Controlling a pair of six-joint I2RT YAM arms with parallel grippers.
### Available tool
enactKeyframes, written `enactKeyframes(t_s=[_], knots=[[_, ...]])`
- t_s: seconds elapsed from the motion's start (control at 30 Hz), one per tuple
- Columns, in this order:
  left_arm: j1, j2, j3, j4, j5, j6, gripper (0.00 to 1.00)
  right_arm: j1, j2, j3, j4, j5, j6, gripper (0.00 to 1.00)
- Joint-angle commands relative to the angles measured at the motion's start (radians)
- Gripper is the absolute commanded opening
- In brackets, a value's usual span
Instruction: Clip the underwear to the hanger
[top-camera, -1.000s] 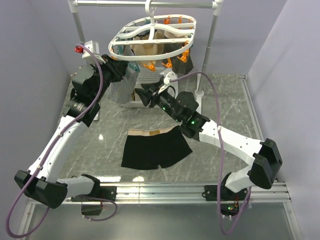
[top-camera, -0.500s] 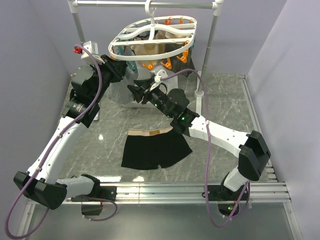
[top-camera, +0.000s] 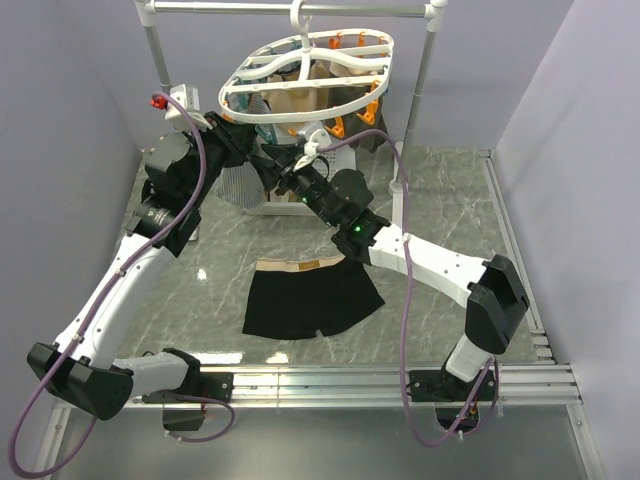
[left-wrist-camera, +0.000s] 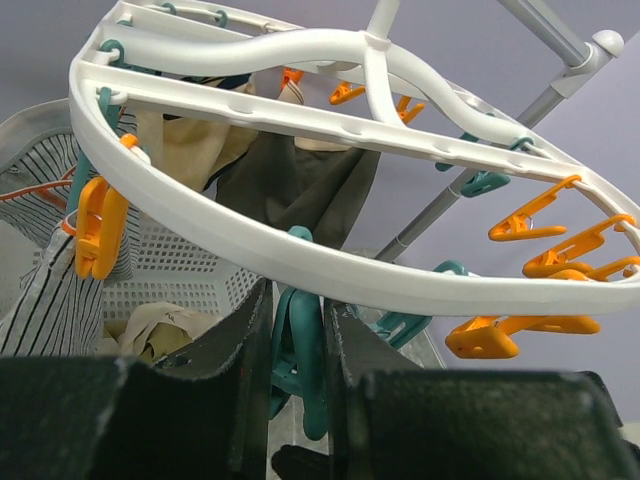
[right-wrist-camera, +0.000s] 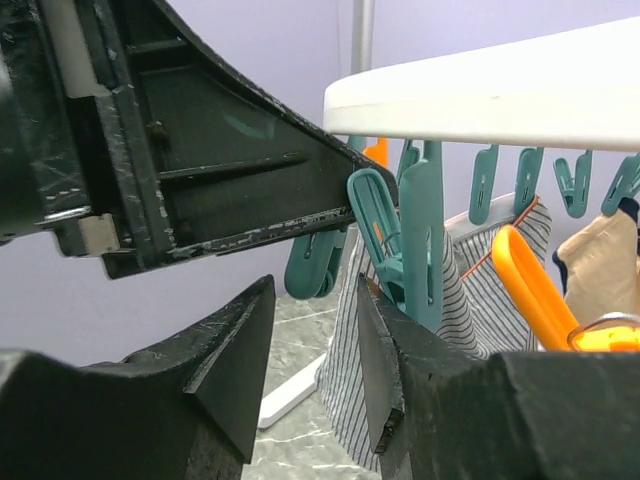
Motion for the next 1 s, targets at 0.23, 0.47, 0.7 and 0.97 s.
enactKeyframes(t_s=[0.23,0.47,0.7,0.97], knots=[[-0.012,-0.019,-0.007,0.015,0.000,-0.005,0.00,-0.003,0.044,0.078,0.064,0.033,-0.057,0.46],[-0.017,-0.021,-0.019,0.007,-0.013,0.003,0.00,-0.006,0.055,0.101,0.064,0.053,-0.066,0.47],[-0.023,-0.019,-0.022,0.005,-0.007,0.000,0.02,-0.006,0.067,0.123,0.047,0.042,-0.060,0.41],[-0.023,-0.030,-0.028,0.007,-0.005,0.001,0.13,-0.010,0.062,0.120,0.019,0.028,-0.063,0.10]])
